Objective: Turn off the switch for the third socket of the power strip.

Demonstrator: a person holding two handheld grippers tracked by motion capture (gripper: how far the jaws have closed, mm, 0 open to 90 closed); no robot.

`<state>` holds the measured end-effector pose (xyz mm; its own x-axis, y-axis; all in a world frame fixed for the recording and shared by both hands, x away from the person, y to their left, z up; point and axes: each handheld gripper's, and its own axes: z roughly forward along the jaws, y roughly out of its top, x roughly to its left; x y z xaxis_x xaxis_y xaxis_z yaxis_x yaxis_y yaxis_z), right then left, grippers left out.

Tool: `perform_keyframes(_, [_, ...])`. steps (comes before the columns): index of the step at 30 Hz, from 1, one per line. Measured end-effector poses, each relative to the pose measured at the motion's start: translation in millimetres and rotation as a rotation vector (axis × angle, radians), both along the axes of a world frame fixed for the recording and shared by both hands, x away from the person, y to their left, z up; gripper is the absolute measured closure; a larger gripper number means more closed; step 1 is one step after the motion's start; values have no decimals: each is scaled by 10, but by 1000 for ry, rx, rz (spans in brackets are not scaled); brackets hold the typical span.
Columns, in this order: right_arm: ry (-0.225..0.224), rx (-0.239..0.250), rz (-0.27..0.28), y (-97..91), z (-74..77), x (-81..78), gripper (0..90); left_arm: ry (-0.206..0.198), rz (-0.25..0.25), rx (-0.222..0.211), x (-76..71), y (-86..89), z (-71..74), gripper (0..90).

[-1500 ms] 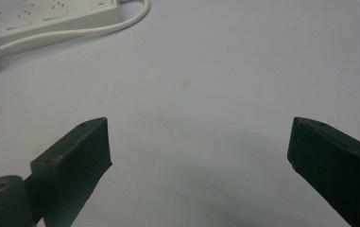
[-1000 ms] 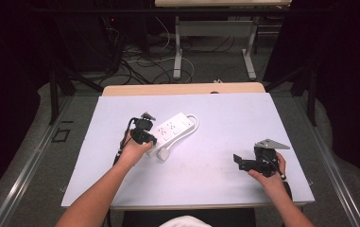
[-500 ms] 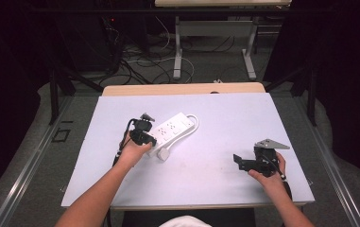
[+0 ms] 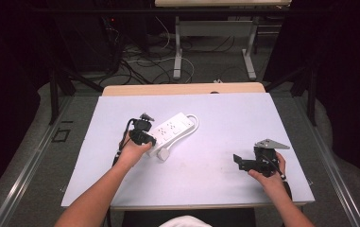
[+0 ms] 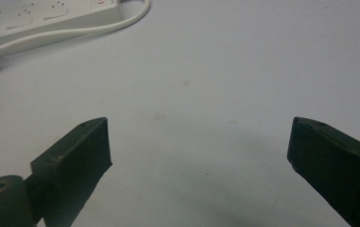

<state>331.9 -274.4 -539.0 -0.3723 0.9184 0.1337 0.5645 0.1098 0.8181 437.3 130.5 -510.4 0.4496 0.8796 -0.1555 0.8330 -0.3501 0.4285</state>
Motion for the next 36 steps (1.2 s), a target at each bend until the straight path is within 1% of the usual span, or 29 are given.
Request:
perform_keyframes(5, [0, 0, 0, -2, -1, -4, 64, -4, 12, -16, 5, 13, 12, 865])
perform_keyframes(8, [-7, -4, -4, -4, -5, 0, 63, -6, 9, -12, 10, 26, 24, 850])
perform_keyframes(9, [1, 0, -1, -4, -1, -4, 63, -9, 12, -14, 10, 26, 25, 848])
perform_keyframes(11, [-2, -3, 1, -7, -1, -2, 63, -10, 19, -21, 8, 24, 28, 841])
perform_keyframes(13, [-8, -3, -3, -4, -4, 0, 63, -14, 11, -15, 11, 30, 36, 836])
perform_keyframes(15, [0, 0, 0, -4, 0, -3, 63, -12, 20, -22, 8, 27, 41, 829])
perform_keyframes(19, [-2, -2, 1, -6, 0, -2, 63, -23, 18, -27, 13, 36, 52, 806])
perform_keyframes(21, [-8, -3, -3, -6, -2, 0, 64, -23, 28, -33, 10, 35, 57, 798])
perform_keyframes(22, [-1, 0, 0, -6, 1, -2, 64, -28, 22, -29, 13, 43, 63, 796])
perform_keyframes(24, [-4, -2, 2, -8, -1, 0, 63, -30, 21, -32, 13, 51, 73, 791])
perform_keyframes(25, [-5, -2, 3, -8, -1, -1, 63, -33, 32, -42, 10, 45, 72, 787])
perform_keyframes(26, [-5, -2, 2, -8, 0, -1, 63, -35, 24, -35, 13, 55, 78, 783])
perform_keyframes(28, [-2, -1, 0, -6, 2, -4, 63, -35, 22, -41, 11, 60, 85, 773])
perform_keyframes(29, [-2, -1, 0, -6, 2, -4, 63, -37, 31, -52, 8, 56, 83, 768])
perform_keyframes(30, [-11, -5, -5, -4, -3, 0, 63, -40, 32, -54, 8, 56, 85, 759])
perform_keyframes(32, [-2, -1, -1, -5, 2, -4, 63, -44, 21, -49, 10, 66, 96, 749])
perform_keyframes(33, [-2, -1, 0, -6, 2, -4, 63, -46, 27, -62, 6, 61, 95, 745])
perform_keyframes(36, [-5, -2, 2, -8, 0, -1, 63, -55, 22, -59, 4, 69, 103, 724])
